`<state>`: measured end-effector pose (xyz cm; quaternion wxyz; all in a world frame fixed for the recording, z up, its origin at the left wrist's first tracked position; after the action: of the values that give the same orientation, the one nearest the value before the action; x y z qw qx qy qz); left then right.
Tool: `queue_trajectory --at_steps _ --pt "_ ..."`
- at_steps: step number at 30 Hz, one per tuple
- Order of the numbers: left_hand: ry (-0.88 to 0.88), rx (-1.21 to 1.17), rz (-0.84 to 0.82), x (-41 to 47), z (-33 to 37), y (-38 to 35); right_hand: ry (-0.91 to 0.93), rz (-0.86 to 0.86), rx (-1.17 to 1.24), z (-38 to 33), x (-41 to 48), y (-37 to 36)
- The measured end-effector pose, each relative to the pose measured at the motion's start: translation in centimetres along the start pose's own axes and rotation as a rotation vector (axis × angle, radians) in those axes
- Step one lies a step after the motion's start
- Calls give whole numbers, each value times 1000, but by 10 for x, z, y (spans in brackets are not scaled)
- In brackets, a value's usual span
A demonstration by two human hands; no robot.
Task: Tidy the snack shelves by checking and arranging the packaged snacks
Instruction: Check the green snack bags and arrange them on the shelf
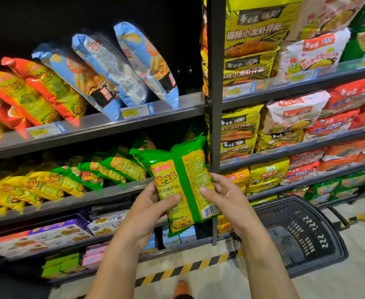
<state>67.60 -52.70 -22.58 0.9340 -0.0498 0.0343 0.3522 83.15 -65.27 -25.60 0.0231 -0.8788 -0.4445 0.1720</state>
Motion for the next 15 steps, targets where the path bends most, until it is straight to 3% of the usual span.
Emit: queue_trajectory --at_steps 10,15 --pt "-52 40 415 45 -7 57 -55 164 -120 12 65 -3" --pt "-74 45 535 93 -21 69 -86 249 -146 8 106 -2"
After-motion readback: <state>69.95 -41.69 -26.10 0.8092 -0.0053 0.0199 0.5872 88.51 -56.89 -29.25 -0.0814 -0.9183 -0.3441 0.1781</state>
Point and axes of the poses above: each hand's wrist, its own x-axis towards the middle knuckle, its own y-axis out of the back of the hand, z = x × y, the point moved 8 cm from there along x, towards the middle knuckle, and after that the axes turned 9 degrees about -y, right-handed, at the moved point
